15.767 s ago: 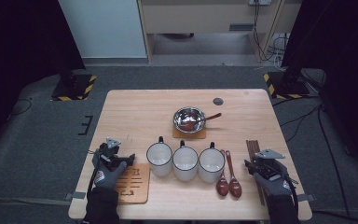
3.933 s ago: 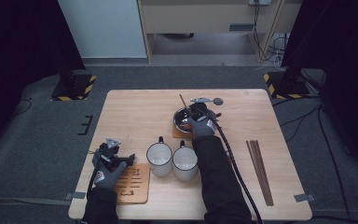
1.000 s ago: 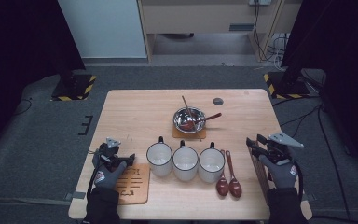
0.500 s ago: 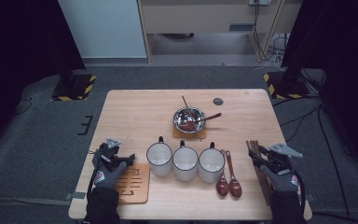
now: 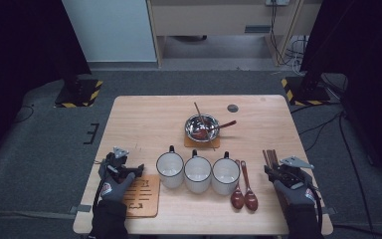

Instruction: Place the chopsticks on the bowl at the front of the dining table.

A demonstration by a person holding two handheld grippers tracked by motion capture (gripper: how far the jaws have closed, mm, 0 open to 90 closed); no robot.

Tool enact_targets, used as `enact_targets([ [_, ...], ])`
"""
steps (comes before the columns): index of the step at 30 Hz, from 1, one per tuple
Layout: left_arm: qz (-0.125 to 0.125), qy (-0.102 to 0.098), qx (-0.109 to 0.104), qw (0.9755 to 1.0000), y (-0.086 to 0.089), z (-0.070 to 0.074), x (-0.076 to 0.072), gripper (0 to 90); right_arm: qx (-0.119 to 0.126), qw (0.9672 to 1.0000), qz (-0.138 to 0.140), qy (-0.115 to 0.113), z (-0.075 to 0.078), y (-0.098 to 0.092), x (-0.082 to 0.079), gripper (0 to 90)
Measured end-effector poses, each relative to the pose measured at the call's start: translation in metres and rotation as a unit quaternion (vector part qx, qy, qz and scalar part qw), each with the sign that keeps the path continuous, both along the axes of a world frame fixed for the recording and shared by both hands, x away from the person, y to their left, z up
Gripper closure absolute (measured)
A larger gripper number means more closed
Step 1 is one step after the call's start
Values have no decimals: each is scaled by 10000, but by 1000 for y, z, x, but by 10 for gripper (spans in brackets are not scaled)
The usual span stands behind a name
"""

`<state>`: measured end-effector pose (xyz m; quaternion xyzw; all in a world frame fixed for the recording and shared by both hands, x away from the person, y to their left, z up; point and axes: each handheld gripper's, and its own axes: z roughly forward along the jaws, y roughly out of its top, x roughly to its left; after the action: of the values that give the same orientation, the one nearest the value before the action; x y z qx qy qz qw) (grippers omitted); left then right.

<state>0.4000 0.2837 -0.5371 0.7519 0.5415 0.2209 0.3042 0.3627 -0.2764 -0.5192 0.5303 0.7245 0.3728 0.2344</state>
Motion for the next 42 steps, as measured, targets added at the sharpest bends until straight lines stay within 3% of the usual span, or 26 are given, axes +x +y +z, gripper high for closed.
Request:
enact_targets([
  [18,0,-1,-1,10000,0,0,0,0,-300,9993,-38,199,-8,0,1,691],
  [42,-1,0,-1,10000,0,0,0,0,-522,9982,58,281,-12,7,2,820],
])
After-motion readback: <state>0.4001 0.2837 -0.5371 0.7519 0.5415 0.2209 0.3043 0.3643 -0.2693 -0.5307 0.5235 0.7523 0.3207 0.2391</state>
